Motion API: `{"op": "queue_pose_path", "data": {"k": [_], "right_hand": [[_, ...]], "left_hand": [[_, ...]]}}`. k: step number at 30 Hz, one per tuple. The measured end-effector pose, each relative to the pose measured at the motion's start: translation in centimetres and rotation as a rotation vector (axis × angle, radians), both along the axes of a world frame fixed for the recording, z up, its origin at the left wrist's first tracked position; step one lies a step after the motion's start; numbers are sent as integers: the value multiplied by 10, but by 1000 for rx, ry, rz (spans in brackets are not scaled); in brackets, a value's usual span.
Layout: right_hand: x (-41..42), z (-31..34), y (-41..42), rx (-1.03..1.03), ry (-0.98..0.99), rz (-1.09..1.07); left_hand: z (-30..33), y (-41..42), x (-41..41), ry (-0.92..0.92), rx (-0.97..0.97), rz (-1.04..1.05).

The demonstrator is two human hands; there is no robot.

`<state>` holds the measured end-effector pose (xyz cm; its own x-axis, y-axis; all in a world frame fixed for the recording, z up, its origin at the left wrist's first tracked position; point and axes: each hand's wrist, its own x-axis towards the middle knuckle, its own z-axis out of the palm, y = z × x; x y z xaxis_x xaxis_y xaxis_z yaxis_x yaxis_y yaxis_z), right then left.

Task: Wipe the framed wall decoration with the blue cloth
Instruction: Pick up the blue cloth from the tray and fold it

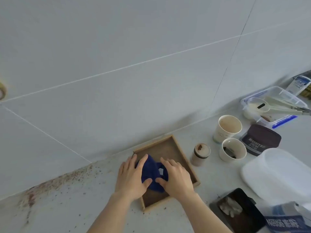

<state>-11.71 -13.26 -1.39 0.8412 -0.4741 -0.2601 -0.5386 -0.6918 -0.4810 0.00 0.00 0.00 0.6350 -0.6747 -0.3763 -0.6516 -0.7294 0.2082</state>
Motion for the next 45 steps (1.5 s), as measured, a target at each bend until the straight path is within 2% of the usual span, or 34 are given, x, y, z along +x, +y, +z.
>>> {"op": "queue_pose_path", "data": {"k": [5,16,31,45], "right_hand": [[1,-10,1,-26,-8,-31],[0,-8,3,-97,-80,-88],[19,94,25,-239,-221,-81],[56,215,134,-343,-356,-15]], "left_hand": [[-17,0,1,-73,42,26],[2,4,-2,-142,-142,133],[107,54,25,-237,-347,100],[213,180,58,-382,-554,149]]}}
